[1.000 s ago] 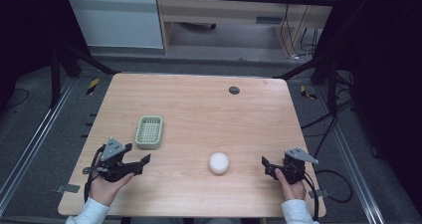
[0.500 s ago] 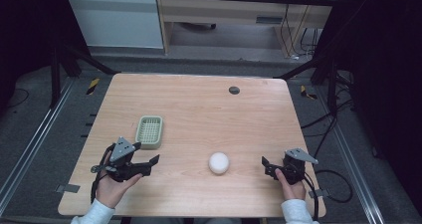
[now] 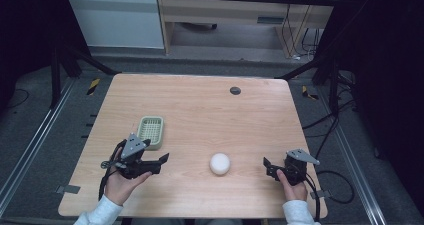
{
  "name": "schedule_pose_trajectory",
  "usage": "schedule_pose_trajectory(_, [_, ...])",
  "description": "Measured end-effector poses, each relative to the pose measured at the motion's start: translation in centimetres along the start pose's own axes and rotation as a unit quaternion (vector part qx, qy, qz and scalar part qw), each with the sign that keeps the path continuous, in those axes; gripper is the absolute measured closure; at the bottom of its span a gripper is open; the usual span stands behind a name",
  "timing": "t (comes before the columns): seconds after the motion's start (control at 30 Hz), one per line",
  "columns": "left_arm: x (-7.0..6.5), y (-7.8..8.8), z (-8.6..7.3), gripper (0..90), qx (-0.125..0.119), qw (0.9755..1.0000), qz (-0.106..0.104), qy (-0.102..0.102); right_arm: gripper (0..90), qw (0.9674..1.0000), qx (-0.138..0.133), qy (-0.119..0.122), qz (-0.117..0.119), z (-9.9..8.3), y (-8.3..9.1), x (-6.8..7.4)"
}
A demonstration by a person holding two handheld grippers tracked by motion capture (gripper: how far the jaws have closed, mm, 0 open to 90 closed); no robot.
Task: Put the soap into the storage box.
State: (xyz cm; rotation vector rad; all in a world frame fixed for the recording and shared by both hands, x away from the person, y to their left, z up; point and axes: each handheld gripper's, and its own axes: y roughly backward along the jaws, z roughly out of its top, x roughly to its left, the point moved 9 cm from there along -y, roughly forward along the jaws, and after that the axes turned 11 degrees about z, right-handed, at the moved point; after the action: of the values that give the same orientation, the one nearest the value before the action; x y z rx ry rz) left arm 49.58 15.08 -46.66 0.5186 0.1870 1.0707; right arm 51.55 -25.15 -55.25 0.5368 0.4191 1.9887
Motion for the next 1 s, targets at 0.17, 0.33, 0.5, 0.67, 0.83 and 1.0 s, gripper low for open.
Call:
schedule_pose_trajectory(0.17, [-0.8, -0.3, 0.5, 18.8, -0.002, 1.0, -0.007, -0.002, 4.2, 1.0, 0.001, 0.0, -0.001, 0.0, 0.0, 0.0])
schedule_pose_trajectory(0.33, [-1.7, -0.8, 0.8, 18.8, 0.001, 0.9998, -0.015, -0.009, 4.2, 1.0, 0.0, 0.0, 0.0, 0.0, 0.0, 0.0])
schedule_pose_trajectory(0.5, [-2.6, -1.1, 1.4, 18.8, -0.004, 0.9997, -0.024, -0.011, 4.2, 1.0, 0.001, -0.001, 0.001, 0.0, -0.1, 0.1])
schedule_pose_trajectory(0.67, [-3.3, -1.4, 1.6, 18.8, -0.001, 0.9994, -0.03, -0.017, 4.2, 1.0, 0.002, 0.0, 0.001, 0.0, -0.2, 0.1])
schedule_pose_trajectory(0.83, [-4.2, -1.9, 1.8, 18.8, 0.002, 0.999, -0.038, -0.022, 4.2, 1.0, 0.003, 0.001, 0.001, -0.1, -0.2, 0.1])
schedule_pose_trajectory(1.0, [-5.0, -2.2, 2.1, 18.7, 0.003, 0.9986, -0.046, -0.028, 4.2, 1.0, 0.005, 0.001, 0.002, -0.1, -0.3, 0.1])
